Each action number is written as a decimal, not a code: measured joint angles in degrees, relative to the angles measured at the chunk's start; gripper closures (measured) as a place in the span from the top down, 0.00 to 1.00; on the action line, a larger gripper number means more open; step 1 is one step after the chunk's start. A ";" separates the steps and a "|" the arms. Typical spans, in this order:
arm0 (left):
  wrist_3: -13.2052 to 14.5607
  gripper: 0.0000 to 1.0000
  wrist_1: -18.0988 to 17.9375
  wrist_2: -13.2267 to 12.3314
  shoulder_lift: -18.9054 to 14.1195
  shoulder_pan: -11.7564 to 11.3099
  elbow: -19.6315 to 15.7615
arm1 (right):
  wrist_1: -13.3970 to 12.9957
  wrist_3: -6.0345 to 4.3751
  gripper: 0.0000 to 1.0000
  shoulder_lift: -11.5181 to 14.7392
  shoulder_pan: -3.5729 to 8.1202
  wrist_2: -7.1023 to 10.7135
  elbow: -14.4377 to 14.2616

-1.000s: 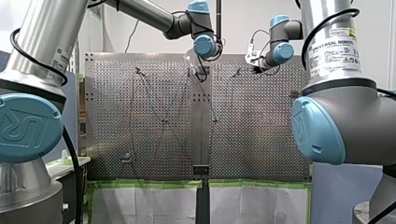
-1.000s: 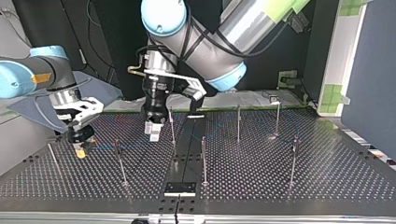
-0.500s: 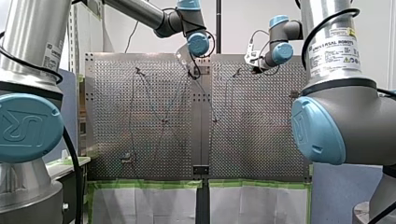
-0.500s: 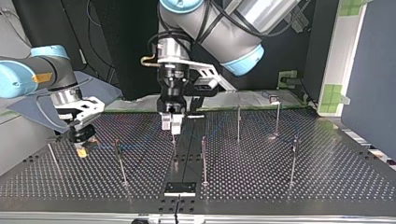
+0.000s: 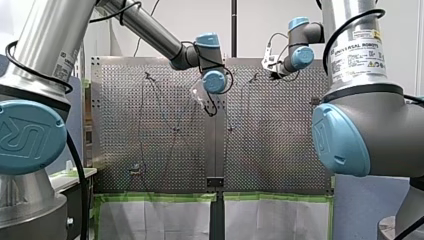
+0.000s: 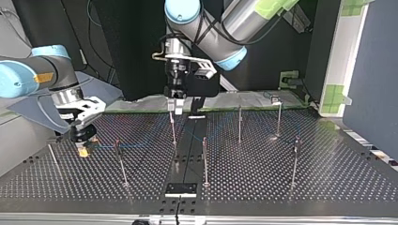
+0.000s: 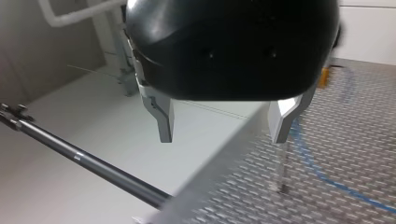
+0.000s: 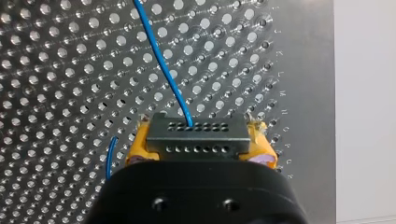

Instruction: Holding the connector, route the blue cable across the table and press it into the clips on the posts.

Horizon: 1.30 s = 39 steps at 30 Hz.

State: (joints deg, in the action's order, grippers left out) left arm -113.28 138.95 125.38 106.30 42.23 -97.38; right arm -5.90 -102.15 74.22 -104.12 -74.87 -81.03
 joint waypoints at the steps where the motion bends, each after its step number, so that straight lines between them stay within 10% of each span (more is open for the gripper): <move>1: -0.18 1.00 -0.79 0.07 0.75 0.08 -0.75 | 0.00 0.00 0.00 0.00 0.00 0.00 0.00; 13: -2.36 1.00 -8.20 2.55 7.06 0.75 -8.16 | 0.00 0.00 0.00 -0.05 0.24 -0.02 0.01; 39: -4.50 1.00 -20.46 4.04 7.40 1.03 -23.25 | 0.05 0.00 0.00 -0.03 0.44 -0.02 0.02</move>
State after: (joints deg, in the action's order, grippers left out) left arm -117.78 118.50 129.42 113.71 43.26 -120.63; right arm -5.85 -102.15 74.19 -103.68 -74.89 -81.01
